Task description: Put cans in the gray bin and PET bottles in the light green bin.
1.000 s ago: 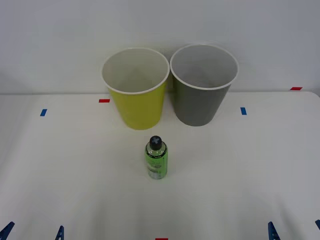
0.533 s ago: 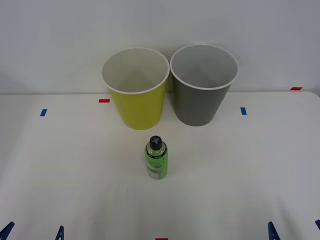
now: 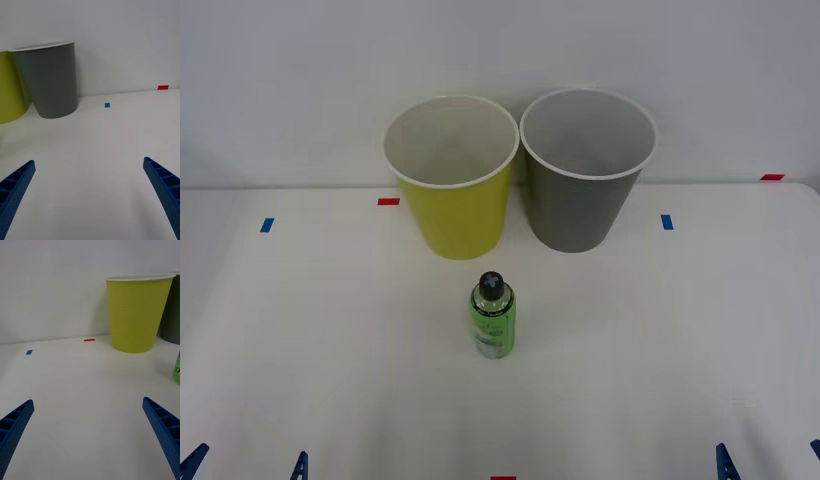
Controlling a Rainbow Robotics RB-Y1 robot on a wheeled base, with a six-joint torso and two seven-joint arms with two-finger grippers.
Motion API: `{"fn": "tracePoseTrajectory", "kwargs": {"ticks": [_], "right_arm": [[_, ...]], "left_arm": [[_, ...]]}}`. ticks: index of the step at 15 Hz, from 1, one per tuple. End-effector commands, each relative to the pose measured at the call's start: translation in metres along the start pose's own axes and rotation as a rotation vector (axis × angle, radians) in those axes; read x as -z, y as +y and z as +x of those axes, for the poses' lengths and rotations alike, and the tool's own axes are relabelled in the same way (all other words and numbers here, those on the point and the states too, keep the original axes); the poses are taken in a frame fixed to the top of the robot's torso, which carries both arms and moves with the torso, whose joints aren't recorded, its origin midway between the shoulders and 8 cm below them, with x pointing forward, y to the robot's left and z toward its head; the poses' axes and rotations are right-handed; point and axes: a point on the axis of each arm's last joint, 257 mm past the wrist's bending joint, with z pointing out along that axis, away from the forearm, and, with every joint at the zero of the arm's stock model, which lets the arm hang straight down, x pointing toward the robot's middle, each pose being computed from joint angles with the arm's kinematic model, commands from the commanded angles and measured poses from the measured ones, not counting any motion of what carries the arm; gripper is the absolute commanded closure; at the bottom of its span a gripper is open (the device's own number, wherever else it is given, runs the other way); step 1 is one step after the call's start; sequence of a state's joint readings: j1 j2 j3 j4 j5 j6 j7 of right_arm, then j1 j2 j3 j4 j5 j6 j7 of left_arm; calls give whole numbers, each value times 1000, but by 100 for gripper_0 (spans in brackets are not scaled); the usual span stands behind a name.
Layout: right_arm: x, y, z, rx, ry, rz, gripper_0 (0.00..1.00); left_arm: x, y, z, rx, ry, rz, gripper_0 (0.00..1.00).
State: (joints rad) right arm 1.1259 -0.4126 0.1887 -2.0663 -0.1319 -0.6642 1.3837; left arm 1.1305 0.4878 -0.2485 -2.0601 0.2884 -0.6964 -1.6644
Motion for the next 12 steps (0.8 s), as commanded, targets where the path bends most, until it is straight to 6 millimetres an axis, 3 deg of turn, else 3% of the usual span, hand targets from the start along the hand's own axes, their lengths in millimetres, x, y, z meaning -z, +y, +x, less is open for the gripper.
{"fn": "tracePoseTrajectory", "kwargs": {"ticks": [1, 12], "right_arm": [[0, 0, 0, 0, 0, 0, 0], [0, 0, 0, 0, 0, 0, 0]], "left_arm": [[0, 0, 0, 0, 0, 0, 0], [0, 0, 0, 0, 0, 0, 0]]}}
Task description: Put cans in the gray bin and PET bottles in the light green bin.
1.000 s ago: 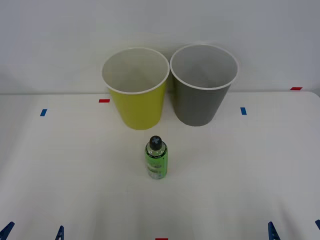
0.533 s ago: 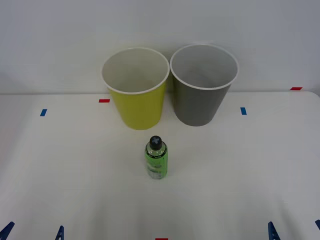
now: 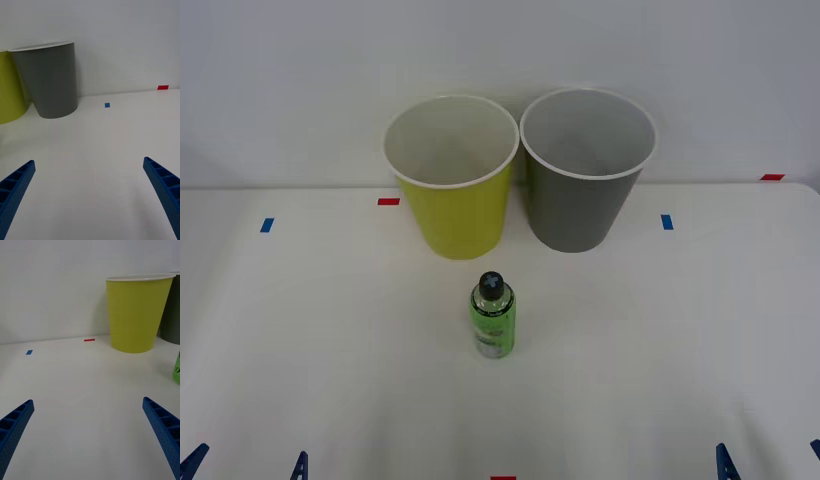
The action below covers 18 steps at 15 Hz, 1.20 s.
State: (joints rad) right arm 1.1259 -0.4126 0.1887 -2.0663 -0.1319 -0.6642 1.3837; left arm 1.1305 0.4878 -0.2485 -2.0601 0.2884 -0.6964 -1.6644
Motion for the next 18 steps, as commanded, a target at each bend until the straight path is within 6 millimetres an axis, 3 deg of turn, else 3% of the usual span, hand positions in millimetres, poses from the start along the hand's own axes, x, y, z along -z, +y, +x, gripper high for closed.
{"fn": "tracePoseTrajectory", "kwargs": {"ticks": [1, 18], "right_arm": [[0, 0, 0, 0, 0, 0, 0], [0, 0, 0, 0, 0, 0, 0]], "left_arm": [[0, 0, 0, 0, 0, 0, 0], [0, 0, 0, 0, 0, 0, 0]]}}
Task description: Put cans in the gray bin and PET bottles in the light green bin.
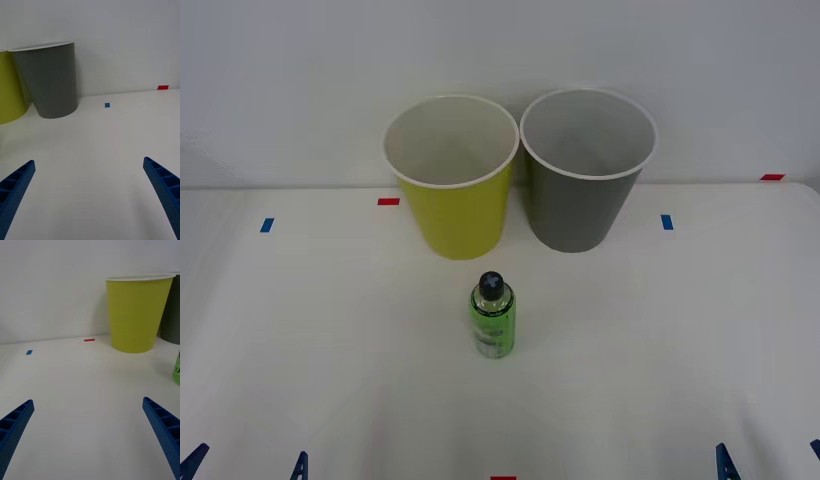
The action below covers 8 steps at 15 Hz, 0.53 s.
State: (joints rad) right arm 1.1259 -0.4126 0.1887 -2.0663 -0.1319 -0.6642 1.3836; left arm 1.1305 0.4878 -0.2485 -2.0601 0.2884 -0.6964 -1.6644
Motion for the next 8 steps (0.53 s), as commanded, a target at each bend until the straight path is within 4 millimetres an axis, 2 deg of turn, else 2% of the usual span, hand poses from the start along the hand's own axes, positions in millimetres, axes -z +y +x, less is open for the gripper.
{"fn": "tracePoseTrajectory", "kwargs": {"ticks": [1, 8], "right_arm": [[0, 0, 0, 0, 0, 0, 0], [0, 0, 0, 0, 0, 0, 0]], "left_arm": [[0, 0, 0, 0, 0, 0, 0], [0, 0, 0, 0, 0, 0, 0]]}}
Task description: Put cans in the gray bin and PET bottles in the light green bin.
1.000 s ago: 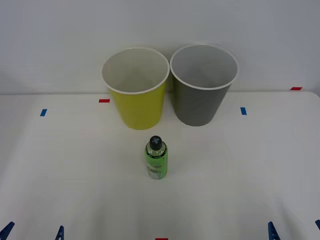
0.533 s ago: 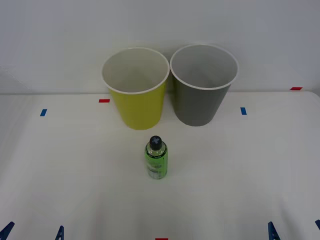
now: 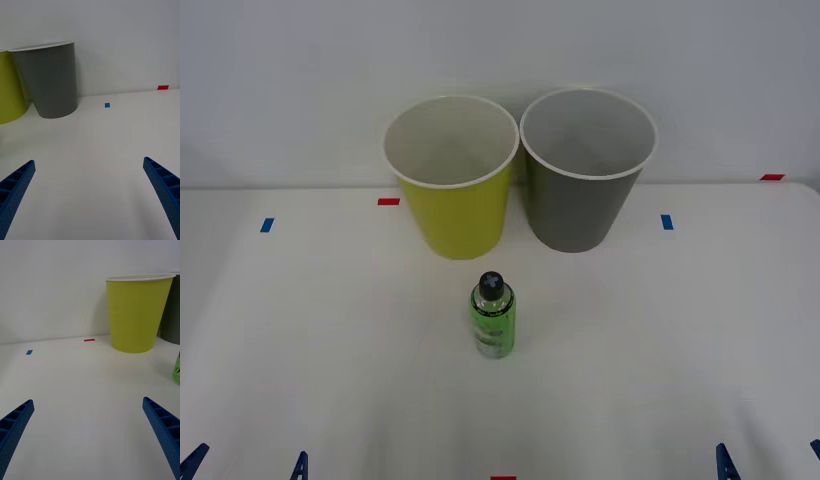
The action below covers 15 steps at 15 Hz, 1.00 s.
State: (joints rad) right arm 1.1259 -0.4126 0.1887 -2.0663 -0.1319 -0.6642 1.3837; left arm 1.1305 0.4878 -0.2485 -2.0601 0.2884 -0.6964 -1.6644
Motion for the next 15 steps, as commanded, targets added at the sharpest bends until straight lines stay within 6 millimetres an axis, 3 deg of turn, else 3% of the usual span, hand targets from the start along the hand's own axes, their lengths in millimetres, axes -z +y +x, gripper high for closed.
{"fn": "tracePoseTrajectory", "kwargs": {"ticks": [1, 7, 8, 15], "right_arm": [[0, 0, 0, 0, 0, 0, 0], [0, 0, 0, 0, 0, 0, 0], [0, 0, 0, 0, 0, 0, 0], [0, 0, 0, 0, 0, 0, 0]], "left_arm": [[0, 0, 0, 0, 0, 0, 0], [0, 0, 0, 0, 0, 0, 0], [1, -4, 15, 4, 33, 12, 0], [-13, -17, 8, -121, -40, 185, 0]]}}
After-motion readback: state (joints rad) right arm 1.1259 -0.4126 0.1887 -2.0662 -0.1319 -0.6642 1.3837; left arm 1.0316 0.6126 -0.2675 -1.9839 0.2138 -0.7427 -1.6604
